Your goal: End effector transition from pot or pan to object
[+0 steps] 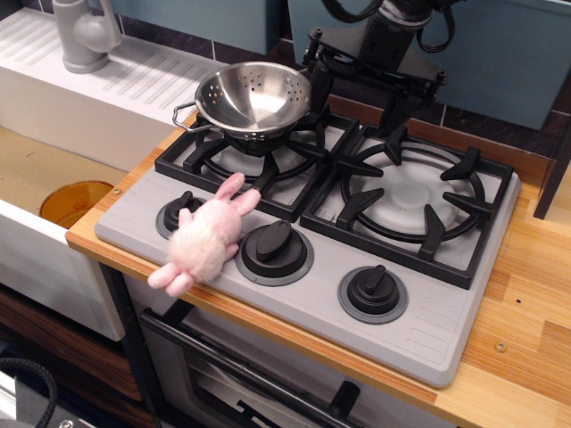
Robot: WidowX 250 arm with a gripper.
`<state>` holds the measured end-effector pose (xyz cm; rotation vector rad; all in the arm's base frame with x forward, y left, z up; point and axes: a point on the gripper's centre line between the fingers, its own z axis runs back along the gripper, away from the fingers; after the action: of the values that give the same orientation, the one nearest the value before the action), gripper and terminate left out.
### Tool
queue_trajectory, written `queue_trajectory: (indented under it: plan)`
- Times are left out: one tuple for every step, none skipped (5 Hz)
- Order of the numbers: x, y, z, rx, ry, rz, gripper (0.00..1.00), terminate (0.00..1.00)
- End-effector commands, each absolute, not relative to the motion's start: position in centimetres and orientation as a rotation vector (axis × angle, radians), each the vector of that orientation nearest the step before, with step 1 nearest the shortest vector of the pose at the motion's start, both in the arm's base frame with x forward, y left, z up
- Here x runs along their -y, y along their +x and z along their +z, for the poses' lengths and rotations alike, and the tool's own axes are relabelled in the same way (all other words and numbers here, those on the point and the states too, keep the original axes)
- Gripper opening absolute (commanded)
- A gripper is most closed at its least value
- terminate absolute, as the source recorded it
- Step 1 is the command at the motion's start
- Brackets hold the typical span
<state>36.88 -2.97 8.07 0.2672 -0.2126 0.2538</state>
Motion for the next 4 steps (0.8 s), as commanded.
queue_trajectory:
  plan:
    - [3.0,36.9,8.1,0.213,0.267,0.254,1.00,0.00]
    - [2.7,36.1,9.2,0.201,0.291,0.260,1.00,0.00]
    - [2.6,35.4,9.9,0.216,0.311,0.279,1.00,0.00]
    - [2.6,35.0,9.9,0.223,0.308,0.287,1.00,0.00]
